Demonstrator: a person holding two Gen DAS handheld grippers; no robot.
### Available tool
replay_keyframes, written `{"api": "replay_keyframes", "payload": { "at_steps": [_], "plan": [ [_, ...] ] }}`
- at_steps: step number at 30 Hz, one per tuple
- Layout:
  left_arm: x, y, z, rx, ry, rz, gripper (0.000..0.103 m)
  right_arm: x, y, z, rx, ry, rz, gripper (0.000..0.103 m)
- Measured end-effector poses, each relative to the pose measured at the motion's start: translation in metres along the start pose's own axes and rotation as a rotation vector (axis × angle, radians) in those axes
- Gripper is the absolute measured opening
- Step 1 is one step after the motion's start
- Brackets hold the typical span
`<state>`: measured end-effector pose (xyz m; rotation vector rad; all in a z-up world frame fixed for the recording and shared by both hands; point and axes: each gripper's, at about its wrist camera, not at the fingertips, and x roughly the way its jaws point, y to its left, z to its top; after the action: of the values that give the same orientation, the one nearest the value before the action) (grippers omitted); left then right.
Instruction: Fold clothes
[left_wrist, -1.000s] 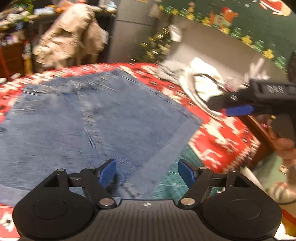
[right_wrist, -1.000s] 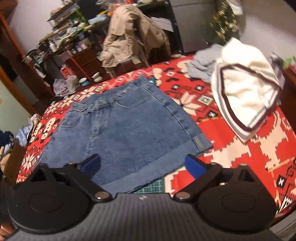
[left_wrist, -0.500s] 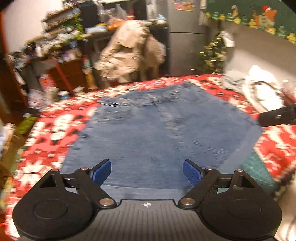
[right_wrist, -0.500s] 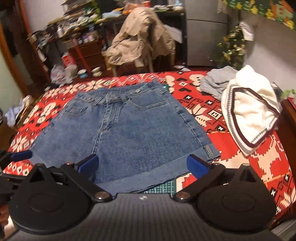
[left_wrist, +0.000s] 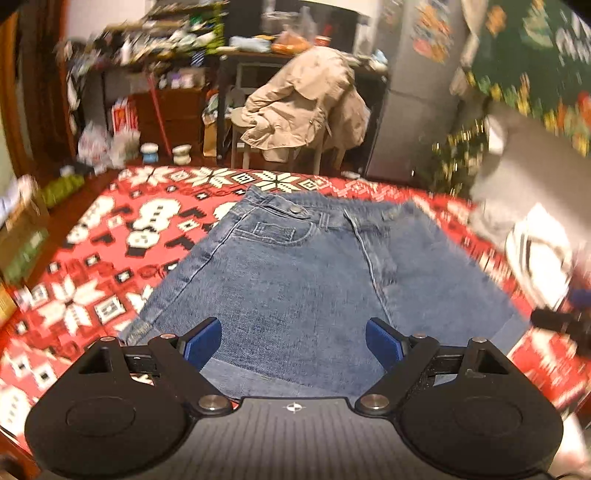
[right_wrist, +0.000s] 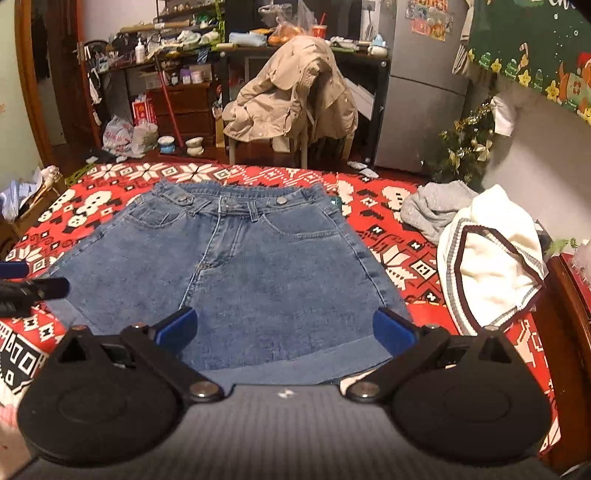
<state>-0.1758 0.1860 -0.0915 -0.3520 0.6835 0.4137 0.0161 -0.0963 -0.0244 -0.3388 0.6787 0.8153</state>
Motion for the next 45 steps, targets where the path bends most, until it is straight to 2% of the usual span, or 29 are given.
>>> {"api": "replay_keyframes", "payload": {
  "at_steps": [2,4,6,7,9,12,16,19,23,31,33,37,43,45],
  "plan": [
    [0.004,0.016,0.002,-0.077,0.021,-0.033,0.083,0.000,0.000,-0.002,0.001,-0.020,-0.013,0.102],
    [0.013,0.034,0.004,-0.169,0.065,-0.075,0.075,0.001,-0.001,-0.005,0.021,-0.031,-0.024,0.102],
    [0.023,0.050,0.004,-0.243,0.120,-0.094,0.051,0.002,-0.001,-0.009,0.027,-0.026,-0.020,0.102],
    [0.028,0.057,0.004,-0.265,0.148,-0.097,0.045,0.002,-0.001,-0.011,0.029,-0.023,-0.018,0.102],
    [0.038,0.068,0.003,-0.293,0.194,-0.105,0.023,0.006,-0.001,-0.015,0.038,-0.005,-0.018,0.102],
    [0.049,0.082,0.003,-0.321,0.223,-0.100,0.003,0.014,-0.003,-0.021,0.068,0.048,0.005,0.102],
    [0.059,0.100,0.006,-0.371,0.226,-0.060,0.000,0.026,-0.015,-0.027,0.140,0.126,0.031,0.102],
    [0.066,0.114,0.004,-0.415,0.245,-0.034,0.000,0.025,-0.022,-0.031,0.170,0.118,0.050,0.102],
    [0.068,0.129,-0.001,-0.447,0.251,-0.007,0.000,0.029,-0.024,-0.032,0.173,0.127,0.023,0.102],
    [0.057,0.160,-0.011,-0.521,0.198,0.025,0.000,0.033,-0.029,-0.034,0.186,0.156,0.029,0.102],
    [0.048,0.167,-0.011,-0.547,0.153,0.025,0.010,0.033,-0.028,-0.033,0.184,0.158,0.028,0.102],
    [0.041,0.178,-0.007,-0.573,0.108,0.044,0.011,0.033,-0.029,-0.033,0.196,0.162,0.040,0.102],
    [0.051,0.182,-0.006,-0.591,0.135,0.039,0.011,0.033,-0.028,-0.032,0.208,0.169,0.061,0.102],
    [0.054,0.182,-0.007,-0.599,0.143,0.033,0.016,0.031,-0.027,-0.032,0.199,0.163,0.059,0.102]
  ]
}}
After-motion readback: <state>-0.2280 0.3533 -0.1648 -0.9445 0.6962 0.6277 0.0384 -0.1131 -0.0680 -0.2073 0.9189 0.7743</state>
